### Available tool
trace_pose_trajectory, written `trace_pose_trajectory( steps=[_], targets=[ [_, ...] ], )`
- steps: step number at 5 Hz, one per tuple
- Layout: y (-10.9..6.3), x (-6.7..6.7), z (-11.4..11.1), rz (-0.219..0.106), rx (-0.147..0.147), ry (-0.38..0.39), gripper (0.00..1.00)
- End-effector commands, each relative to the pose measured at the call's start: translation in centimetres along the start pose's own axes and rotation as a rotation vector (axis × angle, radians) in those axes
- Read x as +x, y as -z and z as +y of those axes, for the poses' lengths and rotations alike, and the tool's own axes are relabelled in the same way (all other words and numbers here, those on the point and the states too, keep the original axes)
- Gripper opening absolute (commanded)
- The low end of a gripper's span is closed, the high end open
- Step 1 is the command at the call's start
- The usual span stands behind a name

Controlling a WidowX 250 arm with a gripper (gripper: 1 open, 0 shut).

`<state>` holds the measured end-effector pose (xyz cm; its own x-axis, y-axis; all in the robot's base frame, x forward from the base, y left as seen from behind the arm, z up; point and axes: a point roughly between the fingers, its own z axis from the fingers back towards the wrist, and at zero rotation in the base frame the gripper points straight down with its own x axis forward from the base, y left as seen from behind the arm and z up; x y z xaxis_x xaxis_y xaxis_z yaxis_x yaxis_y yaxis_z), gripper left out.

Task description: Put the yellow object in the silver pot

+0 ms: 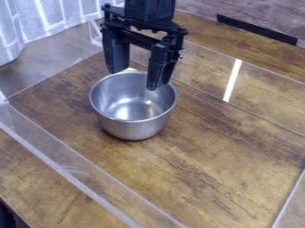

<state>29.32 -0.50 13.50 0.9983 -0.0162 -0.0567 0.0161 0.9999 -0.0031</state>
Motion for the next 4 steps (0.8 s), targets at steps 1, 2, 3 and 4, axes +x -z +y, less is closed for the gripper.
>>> trace_pose_trajectory(
  steps=[1,2,3,4],
  targets=[
    [0.1,0.6,0.5,0.016,0.001,0.046,1.00],
    [-0.7,0.9,-0.6,-0.006,-0.010,0.074,1.00],
    [-1.1,0.4,-1.1,-0.013,-0.015,0.094,1.00],
    [-0.6,0.6,-1.8,-0.012,-0.022,0.051,1.00]
  ],
)
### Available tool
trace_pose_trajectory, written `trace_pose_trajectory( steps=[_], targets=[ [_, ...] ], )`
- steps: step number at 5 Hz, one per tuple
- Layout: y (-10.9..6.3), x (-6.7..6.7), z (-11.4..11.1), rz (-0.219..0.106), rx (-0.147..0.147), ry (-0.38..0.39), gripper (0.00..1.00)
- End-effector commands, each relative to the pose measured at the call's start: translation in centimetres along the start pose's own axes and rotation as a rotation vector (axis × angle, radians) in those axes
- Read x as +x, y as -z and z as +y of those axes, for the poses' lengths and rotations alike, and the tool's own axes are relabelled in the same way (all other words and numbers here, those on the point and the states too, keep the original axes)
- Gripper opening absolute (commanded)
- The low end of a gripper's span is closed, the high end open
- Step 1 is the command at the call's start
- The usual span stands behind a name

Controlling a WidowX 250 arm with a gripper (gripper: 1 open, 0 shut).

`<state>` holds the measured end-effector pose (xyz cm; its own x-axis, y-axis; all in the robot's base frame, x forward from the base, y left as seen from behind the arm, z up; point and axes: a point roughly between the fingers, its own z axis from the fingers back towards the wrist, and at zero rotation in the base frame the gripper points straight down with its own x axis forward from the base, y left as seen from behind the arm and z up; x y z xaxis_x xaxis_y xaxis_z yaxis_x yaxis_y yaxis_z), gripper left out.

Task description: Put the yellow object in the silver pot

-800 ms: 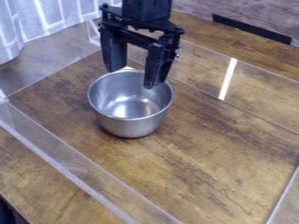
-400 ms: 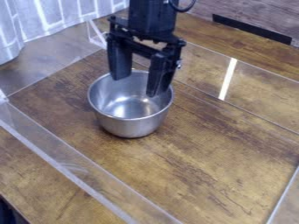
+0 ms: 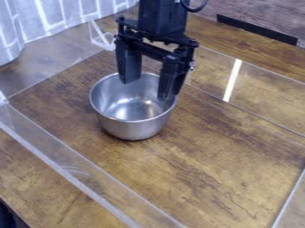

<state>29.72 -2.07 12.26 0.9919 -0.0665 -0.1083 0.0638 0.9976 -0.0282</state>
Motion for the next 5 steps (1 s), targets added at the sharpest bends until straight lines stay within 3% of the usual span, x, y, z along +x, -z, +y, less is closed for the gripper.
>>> trace_pose_trajectory(
  steps=[1,4,5],
  targets=[
    [-1.3,0.2,-0.8,-0.064,-0.005,-0.042,1.00],
    [-0.1,1.1,-1.3,-0.057,-0.013,-0.133,1.00],
    [-1.3,1.6,-2.2,-0.059,-0.013,-0.150,1.00]
  ],
)
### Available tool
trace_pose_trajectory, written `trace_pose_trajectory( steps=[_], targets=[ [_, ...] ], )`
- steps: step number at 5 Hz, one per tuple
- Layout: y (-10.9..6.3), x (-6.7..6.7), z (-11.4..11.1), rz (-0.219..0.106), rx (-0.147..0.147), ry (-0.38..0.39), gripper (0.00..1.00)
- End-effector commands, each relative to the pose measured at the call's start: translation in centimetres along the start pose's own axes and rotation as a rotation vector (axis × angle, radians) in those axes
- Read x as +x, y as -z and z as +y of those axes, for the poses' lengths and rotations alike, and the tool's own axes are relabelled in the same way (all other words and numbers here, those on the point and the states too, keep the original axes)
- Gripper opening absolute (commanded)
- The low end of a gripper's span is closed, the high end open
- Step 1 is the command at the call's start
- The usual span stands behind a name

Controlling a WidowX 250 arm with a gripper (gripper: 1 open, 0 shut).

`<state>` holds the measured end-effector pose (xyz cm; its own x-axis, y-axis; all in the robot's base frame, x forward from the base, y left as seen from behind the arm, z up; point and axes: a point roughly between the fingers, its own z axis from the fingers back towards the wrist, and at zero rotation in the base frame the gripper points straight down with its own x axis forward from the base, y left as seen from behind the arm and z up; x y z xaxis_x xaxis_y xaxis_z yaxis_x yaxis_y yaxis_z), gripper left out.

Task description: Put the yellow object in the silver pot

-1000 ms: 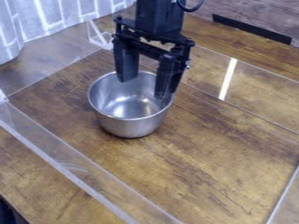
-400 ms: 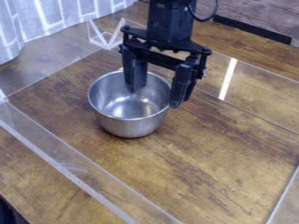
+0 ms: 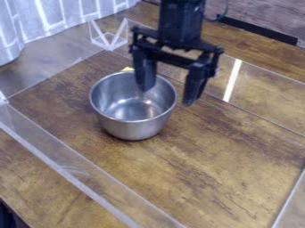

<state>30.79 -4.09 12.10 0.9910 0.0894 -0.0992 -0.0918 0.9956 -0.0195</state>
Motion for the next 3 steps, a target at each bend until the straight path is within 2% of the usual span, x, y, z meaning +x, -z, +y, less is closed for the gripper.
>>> trace_pose_trajectory(
  steps=[1,2,3],
  targets=[
    [-2.8,0.9,-0.5,-0.071,-0.014,-0.028,1.00],
    [-3.1,1.8,-0.4,-0.102,-0.026,-0.068,1.00],
    [-3.0,2.6,-0.3,-0.118,-0.030,-0.109,1.00]
  ],
)
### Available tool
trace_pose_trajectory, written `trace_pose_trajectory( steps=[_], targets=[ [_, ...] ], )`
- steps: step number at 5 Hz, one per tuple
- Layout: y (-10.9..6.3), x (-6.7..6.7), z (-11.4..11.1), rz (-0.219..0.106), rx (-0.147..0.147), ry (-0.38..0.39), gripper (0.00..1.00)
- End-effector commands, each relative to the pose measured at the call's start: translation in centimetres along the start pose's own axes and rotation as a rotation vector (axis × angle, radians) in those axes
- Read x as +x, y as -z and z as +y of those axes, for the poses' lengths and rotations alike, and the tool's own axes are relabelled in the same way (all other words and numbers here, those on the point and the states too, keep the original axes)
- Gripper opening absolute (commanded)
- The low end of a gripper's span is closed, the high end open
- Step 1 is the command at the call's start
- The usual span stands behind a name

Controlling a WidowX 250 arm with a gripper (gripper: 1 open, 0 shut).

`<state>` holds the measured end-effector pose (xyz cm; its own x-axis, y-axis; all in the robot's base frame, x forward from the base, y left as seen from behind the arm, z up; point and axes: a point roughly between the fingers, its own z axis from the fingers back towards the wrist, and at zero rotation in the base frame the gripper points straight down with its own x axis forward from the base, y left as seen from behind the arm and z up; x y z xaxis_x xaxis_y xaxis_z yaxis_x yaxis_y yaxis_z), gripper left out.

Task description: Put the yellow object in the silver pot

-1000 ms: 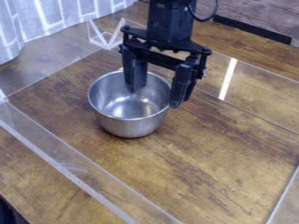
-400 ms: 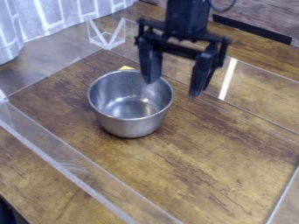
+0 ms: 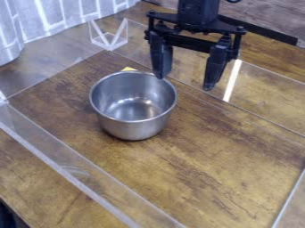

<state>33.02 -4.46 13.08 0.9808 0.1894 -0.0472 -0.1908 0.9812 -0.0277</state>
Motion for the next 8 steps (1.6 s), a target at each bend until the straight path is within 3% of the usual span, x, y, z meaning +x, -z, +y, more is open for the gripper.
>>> trace_pose_trajectory(
  steps=[1,3,5,6,8],
  targets=[
    [-1.6,1.5,0.5,-0.080,-0.021,-0.057,1.00],
    [0.4,3.4,3.0,-0.129,-0.036,-0.143,1.00],
    [2.1,3.7,9.1,-0.172,-0.065,-0.237,1.00],
    [3.3,3.9,8.9,-0.173,-0.083,-0.221,1.00],
    [3.8,3.7,7.3,-0.157,-0.085,-0.130,1.00]
  ],
)
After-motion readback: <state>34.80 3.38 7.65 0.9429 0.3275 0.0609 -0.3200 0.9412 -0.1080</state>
